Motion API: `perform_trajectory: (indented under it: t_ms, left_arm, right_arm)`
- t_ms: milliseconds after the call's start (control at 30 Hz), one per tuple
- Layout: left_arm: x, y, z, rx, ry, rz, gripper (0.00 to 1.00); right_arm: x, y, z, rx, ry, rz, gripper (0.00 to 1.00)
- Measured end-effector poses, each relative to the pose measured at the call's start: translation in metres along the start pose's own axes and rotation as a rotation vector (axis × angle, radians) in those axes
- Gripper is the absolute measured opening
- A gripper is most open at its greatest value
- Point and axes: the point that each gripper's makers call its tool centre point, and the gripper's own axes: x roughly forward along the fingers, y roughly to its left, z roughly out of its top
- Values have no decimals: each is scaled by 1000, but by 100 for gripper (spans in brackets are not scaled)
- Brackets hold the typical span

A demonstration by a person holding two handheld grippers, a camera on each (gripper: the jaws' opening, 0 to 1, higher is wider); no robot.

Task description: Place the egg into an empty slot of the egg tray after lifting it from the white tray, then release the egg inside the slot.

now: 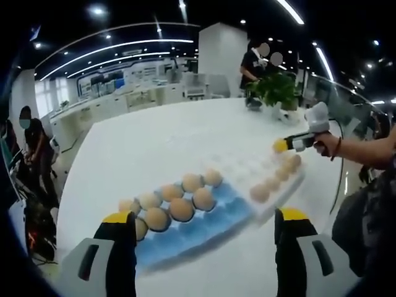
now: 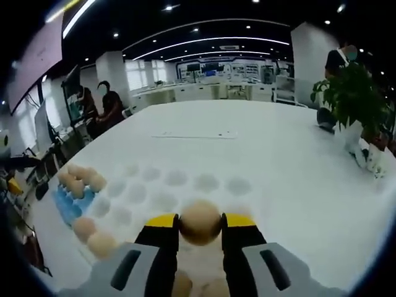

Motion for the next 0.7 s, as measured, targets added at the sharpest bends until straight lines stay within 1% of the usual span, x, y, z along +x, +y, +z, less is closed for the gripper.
perform_trajectory:
  t_ms: [200, 433, 700]
  left_arm:
    - [0, 1, 1, -1, -8, -4, 94]
    - [0, 0, 1, -2, -10, -8, 94]
    - [-2, 1, -2, -2, -6, -4, 94]
  right_arm:
    - [1, 9, 2, 1, 2, 21, 27]
    - [4, 28, 6, -11, -1, 58, 27]
    - [7, 44, 8, -25, 1, 91, 27]
